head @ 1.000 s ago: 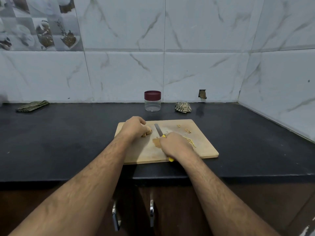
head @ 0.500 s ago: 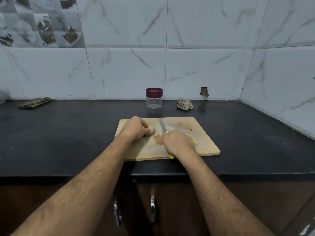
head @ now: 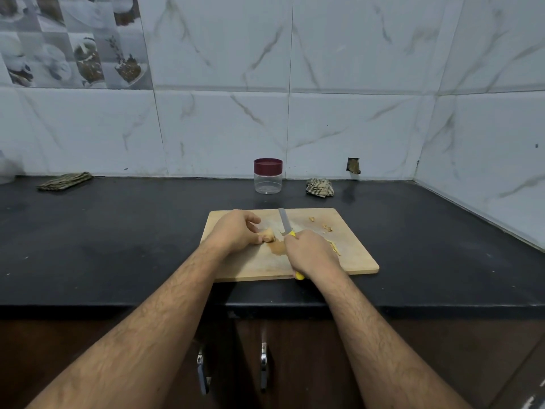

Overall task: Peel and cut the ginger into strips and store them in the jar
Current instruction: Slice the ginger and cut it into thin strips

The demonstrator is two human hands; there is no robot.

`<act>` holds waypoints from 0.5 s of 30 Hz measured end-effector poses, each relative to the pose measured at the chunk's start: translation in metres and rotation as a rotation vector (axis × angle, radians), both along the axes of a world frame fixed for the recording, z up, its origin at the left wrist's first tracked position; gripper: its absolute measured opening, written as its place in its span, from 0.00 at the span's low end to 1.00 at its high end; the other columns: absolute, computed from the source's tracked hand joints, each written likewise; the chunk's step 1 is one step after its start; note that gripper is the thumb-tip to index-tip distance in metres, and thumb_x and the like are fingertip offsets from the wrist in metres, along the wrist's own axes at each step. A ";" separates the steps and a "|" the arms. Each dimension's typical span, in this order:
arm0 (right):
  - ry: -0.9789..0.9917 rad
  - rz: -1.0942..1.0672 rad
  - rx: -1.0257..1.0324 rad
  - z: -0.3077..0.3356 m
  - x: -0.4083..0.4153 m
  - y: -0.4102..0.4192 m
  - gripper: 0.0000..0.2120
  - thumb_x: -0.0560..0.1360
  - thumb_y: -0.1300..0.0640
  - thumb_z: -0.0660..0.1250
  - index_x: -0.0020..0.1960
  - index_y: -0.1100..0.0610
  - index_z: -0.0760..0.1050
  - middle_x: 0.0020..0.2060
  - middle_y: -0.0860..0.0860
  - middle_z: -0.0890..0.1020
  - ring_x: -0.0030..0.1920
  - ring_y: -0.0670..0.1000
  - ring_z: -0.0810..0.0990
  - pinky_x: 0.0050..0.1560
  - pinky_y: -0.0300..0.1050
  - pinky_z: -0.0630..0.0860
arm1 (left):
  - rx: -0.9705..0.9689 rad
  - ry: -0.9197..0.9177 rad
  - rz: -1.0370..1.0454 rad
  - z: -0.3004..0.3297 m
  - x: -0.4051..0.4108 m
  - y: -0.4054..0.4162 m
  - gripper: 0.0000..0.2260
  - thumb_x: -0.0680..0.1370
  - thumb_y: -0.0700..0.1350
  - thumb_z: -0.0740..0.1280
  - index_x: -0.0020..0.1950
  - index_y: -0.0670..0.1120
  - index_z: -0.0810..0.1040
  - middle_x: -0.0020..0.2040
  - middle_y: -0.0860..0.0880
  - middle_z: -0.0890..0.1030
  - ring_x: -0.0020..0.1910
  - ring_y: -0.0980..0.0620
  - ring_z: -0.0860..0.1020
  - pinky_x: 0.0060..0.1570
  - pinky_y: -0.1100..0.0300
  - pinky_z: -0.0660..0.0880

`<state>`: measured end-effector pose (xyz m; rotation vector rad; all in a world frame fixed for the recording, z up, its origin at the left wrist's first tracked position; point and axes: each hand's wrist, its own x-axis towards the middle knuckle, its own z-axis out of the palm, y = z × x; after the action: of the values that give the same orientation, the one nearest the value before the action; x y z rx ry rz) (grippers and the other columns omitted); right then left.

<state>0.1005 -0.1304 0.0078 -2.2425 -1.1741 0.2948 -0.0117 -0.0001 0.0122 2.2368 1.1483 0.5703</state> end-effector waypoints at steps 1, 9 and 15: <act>0.002 0.006 0.004 0.000 0.000 -0.001 0.20 0.79 0.48 0.51 0.49 0.57 0.78 0.43 0.55 0.84 0.47 0.56 0.80 0.45 0.48 0.75 | 0.030 0.020 0.030 -0.001 -0.002 0.000 0.20 0.72 0.45 0.77 0.62 0.47 0.79 0.51 0.53 0.83 0.53 0.53 0.79 0.59 0.57 0.74; 0.094 0.036 0.008 0.007 -0.003 -0.006 0.16 0.78 0.50 0.52 0.45 0.58 0.75 0.37 0.56 0.84 0.42 0.57 0.83 0.49 0.51 0.78 | 0.170 0.034 0.077 -0.002 0.000 -0.004 0.05 0.76 0.45 0.73 0.51 0.52 0.85 0.46 0.56 0.83 0.47 0.57 0.78 0.47 0.63 0.73; 0.050 0.054 -0.197 0.028 -0.005 -0.021 0.08 0.75 0.57 0.55 0.40 0.57 0.70 0.23 0.50 0.77 0.22 0.51 0.78 0.34 0.42 0.76 | 0.093 -0.146 0.085 -0.005 -0.003 0.002 0.09 0.78 0.45 0.70 0.57 0.49 0.83 0.48 0.54 0.83 0.50 0.55 0.80 0.52 0.62 0.74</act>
<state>0.0952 -0.1510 0.0357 -2.3590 -1.2264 0.5057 -0.0148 0.0018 0.0075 2.1907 1.1668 0.8236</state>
